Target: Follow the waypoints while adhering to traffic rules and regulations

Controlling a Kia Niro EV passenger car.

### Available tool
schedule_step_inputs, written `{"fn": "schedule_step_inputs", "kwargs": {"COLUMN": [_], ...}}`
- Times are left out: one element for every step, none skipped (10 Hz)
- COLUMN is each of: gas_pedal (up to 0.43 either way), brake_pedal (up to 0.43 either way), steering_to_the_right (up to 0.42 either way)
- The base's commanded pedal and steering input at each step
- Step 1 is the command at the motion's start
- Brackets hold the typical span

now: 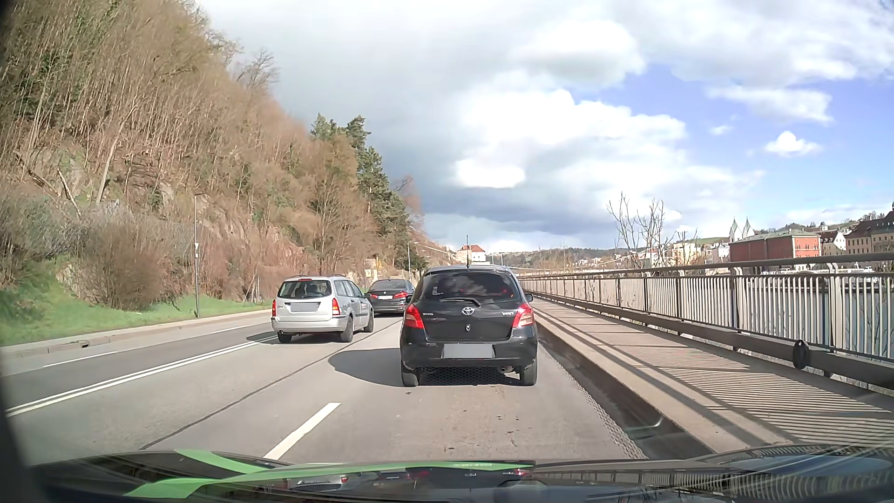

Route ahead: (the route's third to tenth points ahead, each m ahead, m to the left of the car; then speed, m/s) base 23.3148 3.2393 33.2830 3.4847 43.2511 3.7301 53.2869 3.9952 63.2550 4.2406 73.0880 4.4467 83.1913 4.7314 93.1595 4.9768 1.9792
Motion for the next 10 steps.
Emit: {"fn": "schedule_step_inputs", "kwargs": {"gas_pedal": [0.0,0.0,0.0,0.0,0.0,0.0,0.0,0.0,0.0,0.0], "brake_pedal": [0.0,0.0,0.0,0.0,0.0,0.0,0.0,0.0,0.0,0.0], "steering_to_the_right": [-0.002,-0.002,-0.002,-0.002,-0.002,-0.001,-0.001,-0.001,-0.001,-0.001]}}
